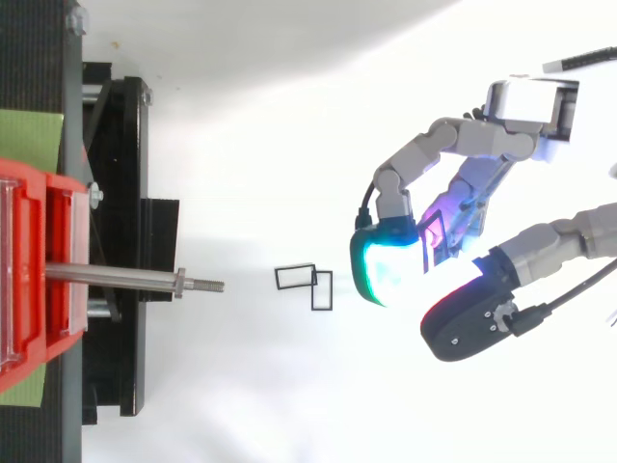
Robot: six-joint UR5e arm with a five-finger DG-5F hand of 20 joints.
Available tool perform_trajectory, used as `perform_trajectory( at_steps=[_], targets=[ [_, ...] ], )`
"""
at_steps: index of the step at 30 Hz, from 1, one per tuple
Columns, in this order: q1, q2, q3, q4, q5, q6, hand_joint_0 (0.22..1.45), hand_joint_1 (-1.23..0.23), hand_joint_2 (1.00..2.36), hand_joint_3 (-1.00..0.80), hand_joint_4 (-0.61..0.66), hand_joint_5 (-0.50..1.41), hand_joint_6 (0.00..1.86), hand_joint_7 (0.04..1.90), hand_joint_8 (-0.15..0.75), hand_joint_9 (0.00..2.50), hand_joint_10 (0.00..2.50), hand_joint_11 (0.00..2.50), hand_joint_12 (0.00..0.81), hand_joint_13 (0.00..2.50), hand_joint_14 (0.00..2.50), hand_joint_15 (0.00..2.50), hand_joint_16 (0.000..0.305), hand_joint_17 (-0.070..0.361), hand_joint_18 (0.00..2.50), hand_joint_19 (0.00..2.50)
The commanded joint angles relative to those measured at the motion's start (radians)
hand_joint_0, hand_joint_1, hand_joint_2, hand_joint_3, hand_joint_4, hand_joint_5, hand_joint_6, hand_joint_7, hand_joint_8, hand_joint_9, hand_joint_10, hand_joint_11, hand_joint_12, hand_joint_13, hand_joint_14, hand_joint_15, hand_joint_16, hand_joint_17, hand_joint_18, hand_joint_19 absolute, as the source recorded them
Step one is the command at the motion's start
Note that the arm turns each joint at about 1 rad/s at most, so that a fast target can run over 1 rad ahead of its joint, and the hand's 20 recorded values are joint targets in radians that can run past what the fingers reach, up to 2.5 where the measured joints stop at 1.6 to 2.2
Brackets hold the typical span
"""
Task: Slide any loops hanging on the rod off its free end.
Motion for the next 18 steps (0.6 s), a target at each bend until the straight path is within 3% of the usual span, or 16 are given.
perform_trajectory(
  at_steps=[1, 18],
  targets=[
    [-0.001, 0.000, 0.000, 0.000, 0.000, 0.001, 0.70, -0.75, 1.01, -0.43, -0.15, -0.18, 0.92, 1.16, 0.278, 0.98, 0.01, 0.44, 0.280, 1.07, 0.01, 0.34, 0.042, 0.095, 1.05, 0.49],
    [-0.001, 0.001, 0.000, 0.000, 0.000, 0.001, 0.69, -0.75, 1.01, -0.41, -0.13, -0.18, 0.92, 1.16, 0.290, 1.01, 0.01, 0.46, 0.295, 1.07, 0.01, 0.34, 0.044, 0.099, 1.06, 0.48]
  ],
)
